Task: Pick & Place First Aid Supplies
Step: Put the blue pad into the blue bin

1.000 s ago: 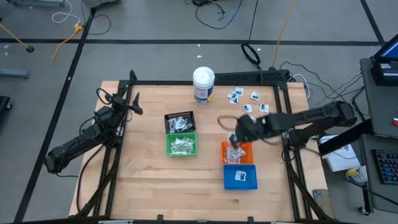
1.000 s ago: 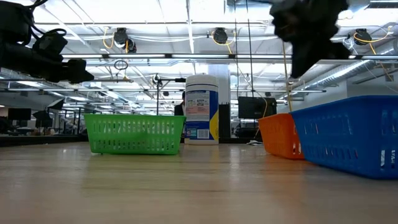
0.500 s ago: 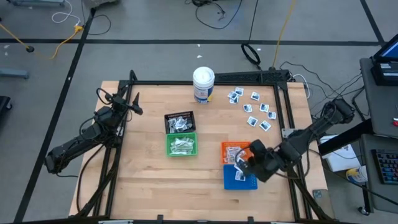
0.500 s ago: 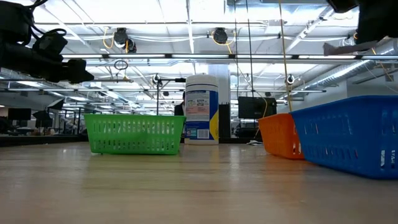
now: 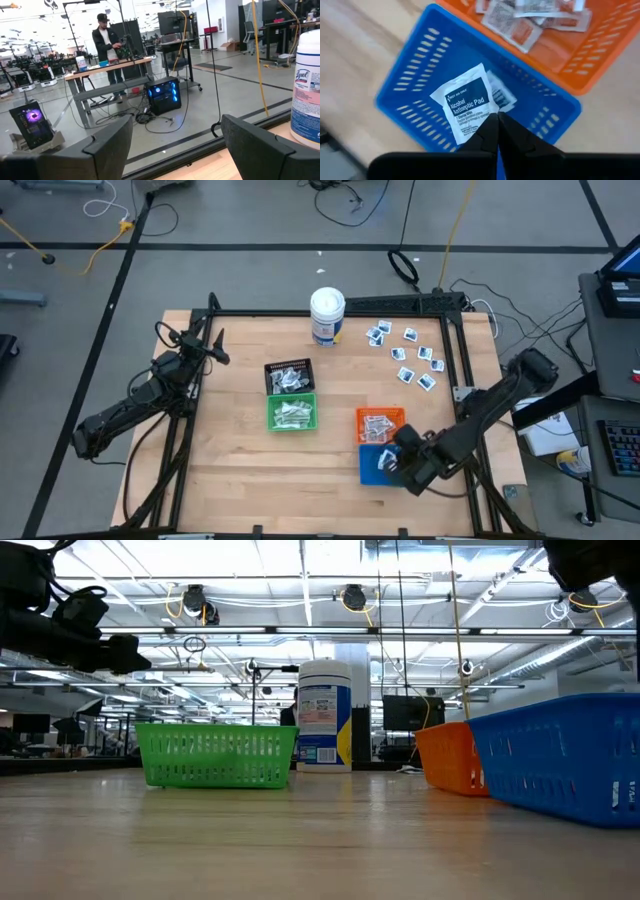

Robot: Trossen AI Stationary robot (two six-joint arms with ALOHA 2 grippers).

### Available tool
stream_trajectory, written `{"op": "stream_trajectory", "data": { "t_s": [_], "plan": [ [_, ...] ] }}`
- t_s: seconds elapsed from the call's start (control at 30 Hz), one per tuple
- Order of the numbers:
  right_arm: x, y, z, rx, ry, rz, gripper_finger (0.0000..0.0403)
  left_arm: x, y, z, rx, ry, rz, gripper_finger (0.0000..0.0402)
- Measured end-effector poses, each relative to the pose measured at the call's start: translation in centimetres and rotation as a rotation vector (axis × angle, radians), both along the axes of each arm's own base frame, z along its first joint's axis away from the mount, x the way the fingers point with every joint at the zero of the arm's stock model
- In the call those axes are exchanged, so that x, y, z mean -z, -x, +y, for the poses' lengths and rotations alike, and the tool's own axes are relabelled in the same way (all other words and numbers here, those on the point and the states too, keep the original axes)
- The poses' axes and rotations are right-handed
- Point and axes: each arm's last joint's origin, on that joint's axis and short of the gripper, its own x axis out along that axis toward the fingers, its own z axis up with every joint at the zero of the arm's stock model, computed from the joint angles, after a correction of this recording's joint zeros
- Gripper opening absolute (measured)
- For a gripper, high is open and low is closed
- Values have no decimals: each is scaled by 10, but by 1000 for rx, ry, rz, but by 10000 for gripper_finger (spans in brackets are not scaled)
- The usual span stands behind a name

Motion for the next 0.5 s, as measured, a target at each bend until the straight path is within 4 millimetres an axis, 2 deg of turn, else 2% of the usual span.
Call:
{"op": "stream_trajectory", "data": {
  "t_s": [0.13, 0.33, 0.5],
  "plan": [
    [9, -3, 2, -14, 28, 29, 0, 0, 0, 0, 0, 0, 0, 306],
    [10, -4, 2, -72, 53, 35, 2, 0, 0, 0, 0, 0, 0, 306],
    [10, -6, -1, -76, 59, 35, 38, 0, 0, 0, 0, 0, 0, 306]
  ]
}}
